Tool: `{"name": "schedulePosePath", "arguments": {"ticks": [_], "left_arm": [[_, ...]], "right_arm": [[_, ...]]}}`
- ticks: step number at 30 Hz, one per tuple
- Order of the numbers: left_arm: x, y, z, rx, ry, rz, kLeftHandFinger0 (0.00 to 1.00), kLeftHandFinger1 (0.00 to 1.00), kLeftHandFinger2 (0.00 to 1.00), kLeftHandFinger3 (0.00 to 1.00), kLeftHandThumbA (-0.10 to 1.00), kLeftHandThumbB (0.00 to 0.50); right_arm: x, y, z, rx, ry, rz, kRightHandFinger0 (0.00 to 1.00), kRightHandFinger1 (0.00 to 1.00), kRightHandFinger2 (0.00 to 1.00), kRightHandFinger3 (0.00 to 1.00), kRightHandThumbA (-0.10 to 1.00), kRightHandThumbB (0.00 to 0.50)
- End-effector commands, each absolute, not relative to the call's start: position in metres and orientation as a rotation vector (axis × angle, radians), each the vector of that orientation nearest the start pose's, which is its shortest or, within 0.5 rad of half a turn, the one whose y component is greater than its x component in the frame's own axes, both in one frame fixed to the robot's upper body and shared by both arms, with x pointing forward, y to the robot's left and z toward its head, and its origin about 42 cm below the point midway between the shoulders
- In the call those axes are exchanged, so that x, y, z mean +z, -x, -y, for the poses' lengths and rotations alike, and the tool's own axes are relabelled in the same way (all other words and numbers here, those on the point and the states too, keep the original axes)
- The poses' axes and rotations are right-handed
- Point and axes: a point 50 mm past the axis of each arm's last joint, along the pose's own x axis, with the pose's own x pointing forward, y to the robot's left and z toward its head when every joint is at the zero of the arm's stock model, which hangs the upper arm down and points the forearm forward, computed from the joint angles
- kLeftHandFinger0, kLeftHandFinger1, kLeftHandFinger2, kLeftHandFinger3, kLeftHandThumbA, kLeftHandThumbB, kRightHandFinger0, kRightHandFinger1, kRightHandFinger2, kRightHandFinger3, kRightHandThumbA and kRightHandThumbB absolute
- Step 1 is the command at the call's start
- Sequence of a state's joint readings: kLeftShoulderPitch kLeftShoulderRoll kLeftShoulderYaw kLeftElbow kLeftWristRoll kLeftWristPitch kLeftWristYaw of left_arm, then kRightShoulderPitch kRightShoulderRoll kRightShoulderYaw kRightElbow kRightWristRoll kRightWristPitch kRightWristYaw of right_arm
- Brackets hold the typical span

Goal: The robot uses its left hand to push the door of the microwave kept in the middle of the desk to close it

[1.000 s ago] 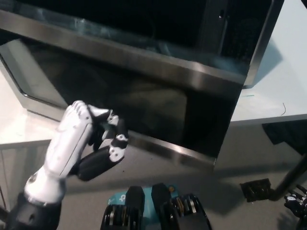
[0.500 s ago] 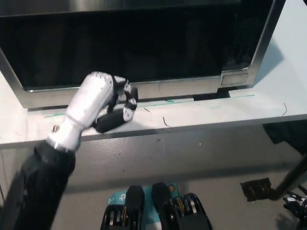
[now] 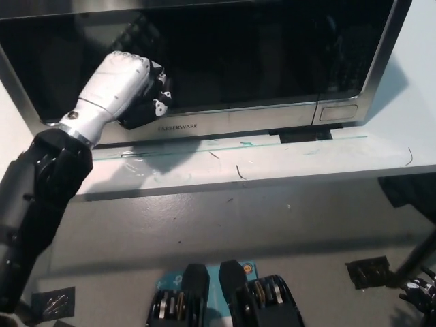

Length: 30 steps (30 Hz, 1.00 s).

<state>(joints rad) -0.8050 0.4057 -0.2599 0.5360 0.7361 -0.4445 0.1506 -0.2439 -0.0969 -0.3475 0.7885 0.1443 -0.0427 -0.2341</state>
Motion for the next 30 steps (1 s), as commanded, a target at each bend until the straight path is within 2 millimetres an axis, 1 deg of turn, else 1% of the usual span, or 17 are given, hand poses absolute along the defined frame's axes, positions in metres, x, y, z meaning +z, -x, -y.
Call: {"name": "schedulePosePath", "arguments": {"ticks": [1,2,3,6,8,11,13,14,16,17,19,20,22,25,27,28,30], "left_arm": [[0.366,-0.529,-0.281,0.033,-1.311,0.812,0.00,0.00,0.00,0.03,-0.10,0.132],[0.366,-0.530,-0.281,0.033,-1.311,0.814,0.00,0.00,0.00,0.02,-0.10,0.132],[0.370,-0.535,-0.285,0.047,-1.330,0.784,0.02,0.03,0.03,0.10,-0.10,0.130],[0.375,-0.542,-0.293,0.082,-1.367,0.749,0.00,0.03,0.08,0.18,-0.10,0.132],[0.373,-0.542,-0.295,0.088,-1.365,0.755,0.00,0.01,0.07,0.17,-0.10,0.135],[0.367,-0.536,-0.293,0.091,-1.332,0.780,0.00,0.00,0.00,0.05,-0.10,0.148],[0.366,-0.528,-0.289,0.092,-1.281,0.817,0.00,0.00,0.00,0.01,-0.10,0.151],[0.363,-0.516,-0.282,0.100,-1.211,0.851,0.00,0.00,0.00,0.03,-0.10,0.158],[0.359,-0.489,-0.268,0.113,-1.088,0.904,0.00,0.00,0.03,0.18,-0.10,0.165],[0.358,-0.482,-0.264,0.113,-1.060,0.913,0.00,0.00,0.04,0.19,-0.10,0.164],[0.354,-0.453,-0.257,0.101,-0.961,0.970,0.00,0.00,0.08,0.26,-0.10,0.175],[0.347,-0.424,-0.252,0.097,-0.881,1.014,0.00,0.01,0.11,0.25,-0.10,0.160],[0.343,-0.408,-0.250,0.089,-0.846,1.022,0.00,0.00,0.11,0.25,-0.10,0.141],[0.323,-0.357,-0.248,0.096,-0.784,1.092,0.00,0.00,0.01,0.16,-0.10,0.138],[0.316,-0.344,-0.250,0.083,-0.763,1.088,0.00,0.00,0.01,0.16,-0.10,0.133],[0.297,-0.319,-0.258,0.059,-0.740,1.075,0.00,0.00,0.00,0.18,-0.10,0.118],[0.291,-0.312,-0.259,0.050,-0.732,1.061,0.00,0.00,0.00,0.19,-0.10,0.114]], "right_arm": [[-0.019,-0.309,0.326,-0.575,-0.164,-0.436,0.50,0.49,0.58,0.81,-0.10,0.000],[-0.019,-0.309,0.327,-0.576,-0.165,-0.436,0.50,0.49,0.58,0.81,-0.10,0.000],[-0.019,-0.310,0.326,-0.578,-0.161,-0.438,0.46,0.46,0.55,0.78,-0.08,0.000],[-0.019,-0.309,0.324,-0.577,-0.176,-0.434,0.43,0.44,0.53,0.79,-0.10,0.000],[-0.019,-0.308,0.324,-0.577,-0.166,-0.434,0.39,0.41,0.52,0.80,-0.10,0.000],[-0.019,-0.308,0.326,-0.581,-0.167,-0.441,0.49,0.49,0.59,0.82,-0.10,0.000],[-0.018,-0.309,0.326,-0.579,-0.162,-0.439,0.45,0.46,0.57,0.81,-0.10,0.000],[-0.018,-0.309,0.326,-0.577,-0.158,-0.433,0.44,0.45,0.56,0.80,-0.10,0.000],[-0.019,-0.309,0.327,-0.580,-0.171,-0.431,0.42,0.42,0.54,0.80,-0.10,0.000],[-0.019,-0.309,0.328,-0.581,-0.170,-0.428,0.42,0.43,0.54,0.80,-0.10,0.000],[-0.019,-0.308,0.328,-0.577,-0.154,-0.434,0.47,0.46,0.56,0.80,-0.10,0.000],[-0.019,-0.309,0.328,-0.576,-0.156,-0.435,0.57,0.57,0.66,0.84,-0.10,0.000],[-0.020,-0.308,0.327,-0.575,-0.155,-0.432,0.58,0.58,0.66,0.84,-0.10,0.000],[-0.021,-0.309,0.328,-0.561,-0.130,-0.436,0.61,0.60,0.68,0.83,-0.09,0.000],[-0.021,-0.309,0.328,-0.561,-0.130,-0.435,0.61,0.60,0.68,0.83,-0.10,0.000],[-0.021,-0.310,0.328,-0.569,-0.155,-0.429,0.59,0.57,0.65,0.80,-0.10,0.000],[-0.020,-0.310,0.328,-0.569,-0.152,-0.427,0.56,0.54,0.61,0.79,-0.10,0.000]]}}
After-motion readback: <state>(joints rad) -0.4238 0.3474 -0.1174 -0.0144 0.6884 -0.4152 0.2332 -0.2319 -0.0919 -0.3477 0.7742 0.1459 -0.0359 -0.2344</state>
